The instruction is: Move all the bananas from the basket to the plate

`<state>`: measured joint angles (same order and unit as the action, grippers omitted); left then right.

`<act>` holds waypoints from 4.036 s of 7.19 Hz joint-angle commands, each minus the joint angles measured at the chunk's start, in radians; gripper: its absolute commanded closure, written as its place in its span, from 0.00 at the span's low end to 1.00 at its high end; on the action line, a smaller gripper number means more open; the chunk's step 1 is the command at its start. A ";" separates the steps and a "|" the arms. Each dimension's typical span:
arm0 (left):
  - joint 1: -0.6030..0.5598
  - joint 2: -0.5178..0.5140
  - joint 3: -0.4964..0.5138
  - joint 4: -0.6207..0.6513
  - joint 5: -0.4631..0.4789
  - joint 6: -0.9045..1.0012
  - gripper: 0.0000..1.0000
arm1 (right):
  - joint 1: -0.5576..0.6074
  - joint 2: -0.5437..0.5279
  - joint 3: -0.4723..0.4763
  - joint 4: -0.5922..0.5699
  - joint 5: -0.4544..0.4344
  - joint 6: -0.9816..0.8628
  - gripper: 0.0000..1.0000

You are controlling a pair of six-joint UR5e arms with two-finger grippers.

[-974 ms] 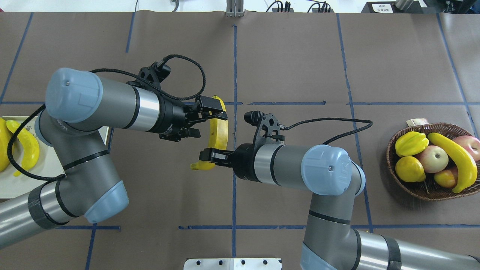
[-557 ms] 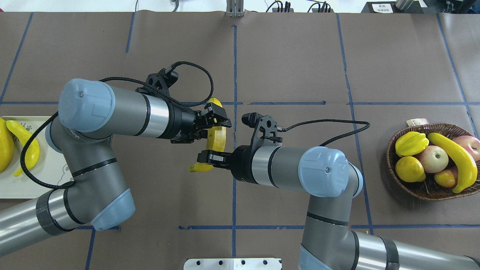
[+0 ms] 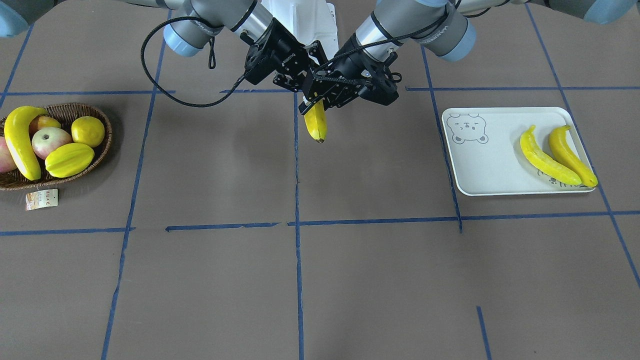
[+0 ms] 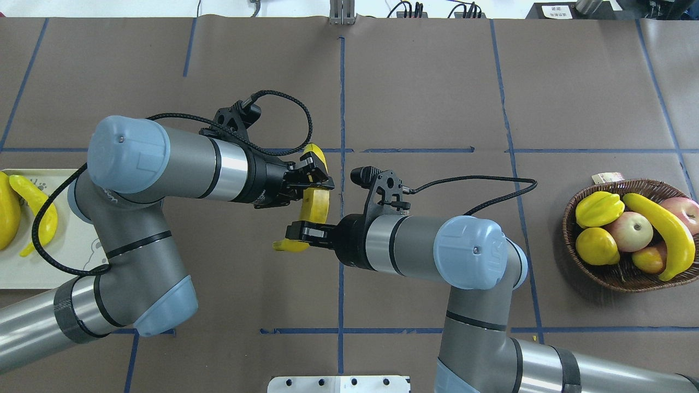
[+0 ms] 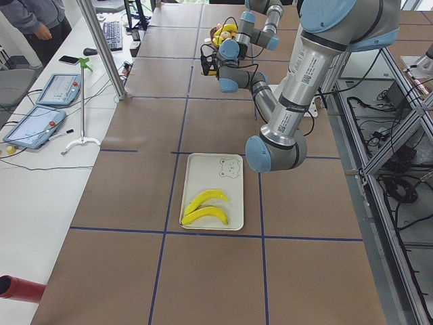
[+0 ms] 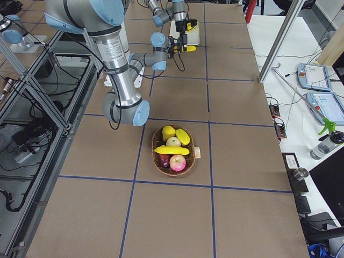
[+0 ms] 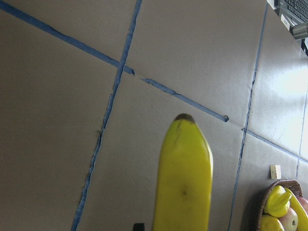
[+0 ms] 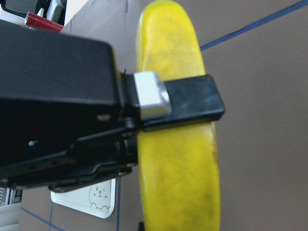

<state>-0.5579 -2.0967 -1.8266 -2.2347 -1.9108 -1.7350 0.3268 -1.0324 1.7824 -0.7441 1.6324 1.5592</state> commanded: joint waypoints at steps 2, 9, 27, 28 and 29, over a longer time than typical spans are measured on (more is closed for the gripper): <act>-0.002 0.006 0.000 0.006 0.001 0.000 1.00 | 0.001 0.000 0.005 0.000 0.000 0.008 0.00; -0.115 0.072 -0.032 0.287 0.013 0.015 1.00 | 0.165 -0.177 0.192 -0.194 0.245 -0.019 0.00; -0.373 0.607 0.184 -0.044 -0.070 0.017 0.06 | 0.667 -0.569 0.373 -0.844 0.555 -1.070 0.00; -0.373 0.609 0.176 -0.052 -0.074 0.018 0.00 | 0.669 -0.571 0.373 -0.844 0.555 -1.070 0.00; -0.373 0.612 0.133 -0.049 -0.135 0.026 0.00 | 0.675 -0.583 0.376 -0.841 0.555 -1.070 0.00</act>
<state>-0.9311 -1.4918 -1.6585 -2.2775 -1.9975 -1.7166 0.9968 -1.6055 2.1559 -1.5870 2.1875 0.4893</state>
